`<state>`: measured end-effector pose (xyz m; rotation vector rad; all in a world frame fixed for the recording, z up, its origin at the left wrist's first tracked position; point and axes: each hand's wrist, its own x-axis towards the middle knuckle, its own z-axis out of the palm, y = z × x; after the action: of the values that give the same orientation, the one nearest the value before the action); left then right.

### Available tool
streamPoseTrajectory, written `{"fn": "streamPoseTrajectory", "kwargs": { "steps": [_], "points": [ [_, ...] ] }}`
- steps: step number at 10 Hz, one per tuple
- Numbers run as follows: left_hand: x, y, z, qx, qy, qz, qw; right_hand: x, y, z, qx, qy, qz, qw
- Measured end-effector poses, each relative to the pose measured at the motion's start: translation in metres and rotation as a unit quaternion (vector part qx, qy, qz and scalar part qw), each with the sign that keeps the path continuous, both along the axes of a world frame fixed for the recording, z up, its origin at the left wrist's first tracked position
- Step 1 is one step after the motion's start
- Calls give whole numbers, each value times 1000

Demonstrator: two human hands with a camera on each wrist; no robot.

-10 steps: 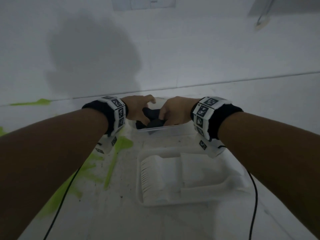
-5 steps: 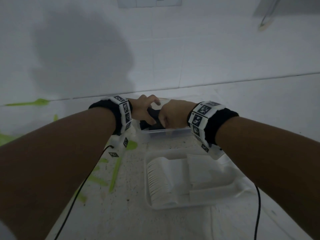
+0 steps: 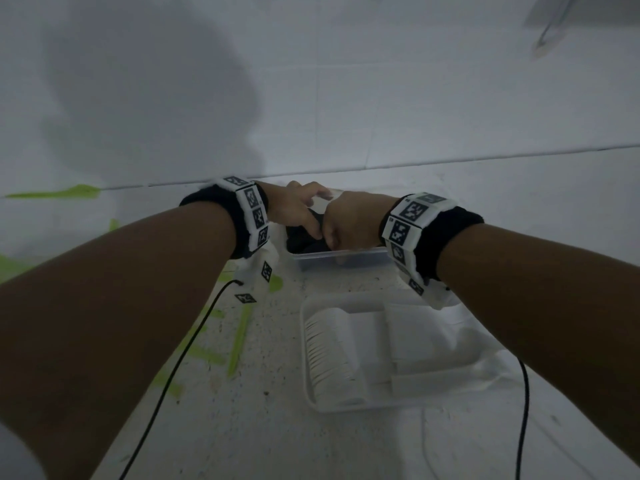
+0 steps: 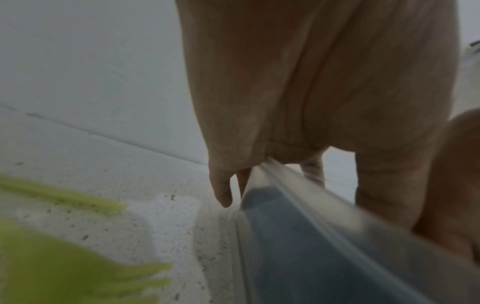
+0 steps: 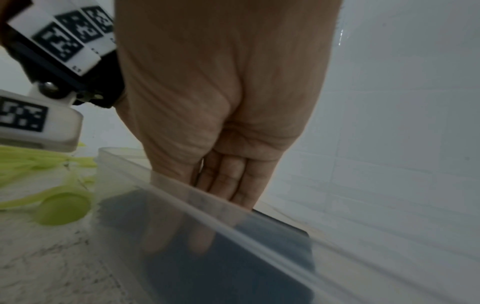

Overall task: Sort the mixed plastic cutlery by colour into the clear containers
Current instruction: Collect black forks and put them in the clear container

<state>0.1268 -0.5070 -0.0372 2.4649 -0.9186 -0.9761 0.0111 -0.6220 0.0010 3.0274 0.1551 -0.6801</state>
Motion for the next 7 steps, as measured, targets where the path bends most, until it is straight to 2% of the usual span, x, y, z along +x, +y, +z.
{"fn": "streamPoseTrajectory", "kwargs": {
  "steps": [2, 3, 5, 6, 7],
  "points": [
    [-1, 4, 1, 6, 6, -15, 1000, 5, 6, -2, 22, 0, 5, 1000],
    [-4, 6, 1, 7, -29, -31, 999, 2, -12, -3, 63, 11, -42, 997],
    [-7, 7, 3, -3, -34, -32, 999, -13, -54, -10, -15, 2, -171, 985],
    [-8, 7, 5, 2, -33, -33, 999, -17, -59, -17, -39, 24, -221, 974],
    [-8, 7, 5, 8, -35, -33, 999, -15, -60, -22, 3, -6, -231, 973]
  ]
}}
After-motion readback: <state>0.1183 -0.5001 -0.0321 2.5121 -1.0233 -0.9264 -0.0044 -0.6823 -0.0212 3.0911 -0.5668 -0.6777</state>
